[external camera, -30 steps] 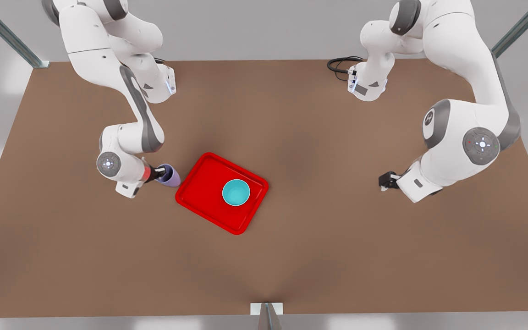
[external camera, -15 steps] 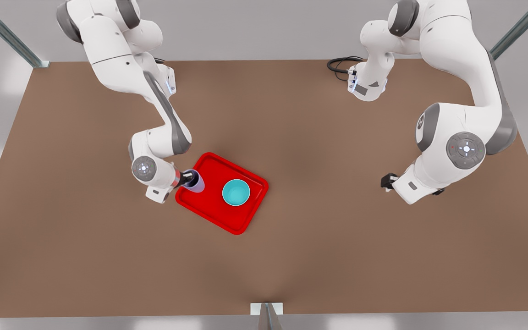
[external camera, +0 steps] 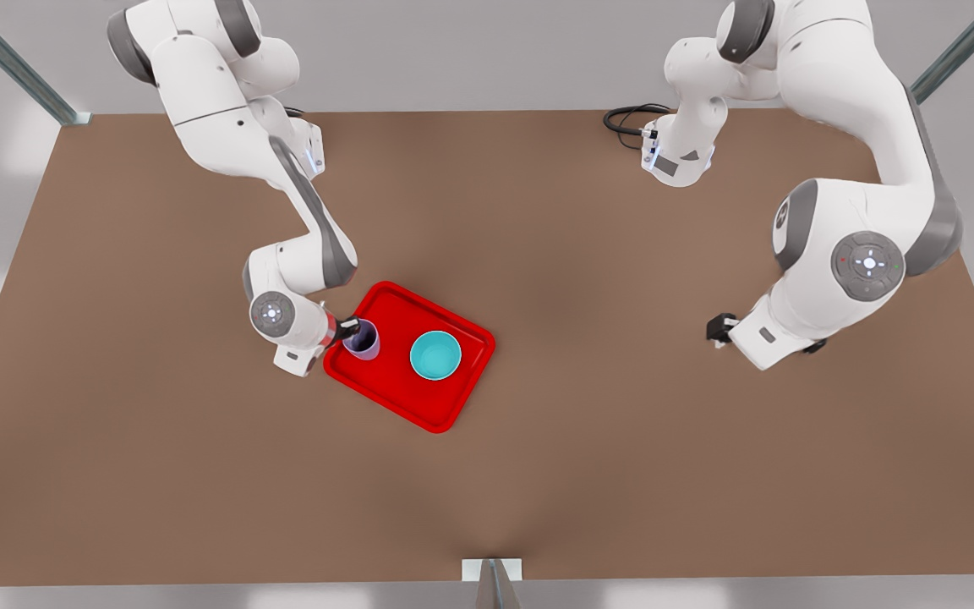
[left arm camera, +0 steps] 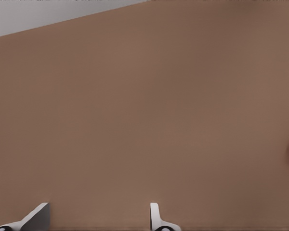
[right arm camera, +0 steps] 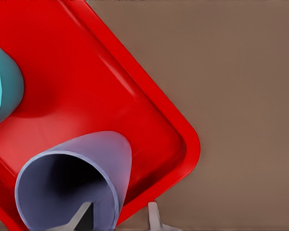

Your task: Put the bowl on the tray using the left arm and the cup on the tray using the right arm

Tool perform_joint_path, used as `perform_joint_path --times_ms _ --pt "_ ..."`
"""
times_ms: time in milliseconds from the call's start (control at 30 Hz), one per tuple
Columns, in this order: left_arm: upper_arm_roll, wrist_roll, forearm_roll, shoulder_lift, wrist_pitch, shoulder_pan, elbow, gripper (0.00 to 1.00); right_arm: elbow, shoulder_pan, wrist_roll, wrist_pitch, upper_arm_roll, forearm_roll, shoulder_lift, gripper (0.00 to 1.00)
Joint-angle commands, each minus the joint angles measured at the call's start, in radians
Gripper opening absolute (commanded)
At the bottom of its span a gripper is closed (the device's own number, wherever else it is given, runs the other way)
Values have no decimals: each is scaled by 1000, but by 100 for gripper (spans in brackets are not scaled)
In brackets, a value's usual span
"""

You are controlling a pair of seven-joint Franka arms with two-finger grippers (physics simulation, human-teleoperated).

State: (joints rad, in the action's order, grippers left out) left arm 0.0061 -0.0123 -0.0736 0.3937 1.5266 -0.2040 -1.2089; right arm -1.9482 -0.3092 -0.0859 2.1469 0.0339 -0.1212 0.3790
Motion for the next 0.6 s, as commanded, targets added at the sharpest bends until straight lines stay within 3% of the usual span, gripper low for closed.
perform_joint_path --times_ms 0,100,167,233,300,333,467,567 --pt "0 0 0 -3 0 0 0 100 0 1 0 -4 0 0 -8 74" --pt "0 -2 -2 -1 -3 0 -3 100 0 1 -2 -38 0 0 -45 81" --pt "0 -2 -2 -3 -3 0 -3 100 35 15 -3 -88 -8 0 -130 100" --pt "0 -2 -2 -3 -3 0 -3 100 227 16 23 -237 -41 11 -135 100" --pt "0 -2 -2 -3 -3 0 -3 100 403 25 23 -415 -153 11 -140 100" --pt "0 -2 -2 -3 -3 0 -3 100 469 56 74 -487 -164 37 -146 100" --pt "0 -2 -2 -3 -3 0 -3 100 603 187 66 -593 -163 97 -190 100" --pt "0 -2 -2 -1 -3 0 -3 100 591 191 72 -598 -161 118 -193 100"
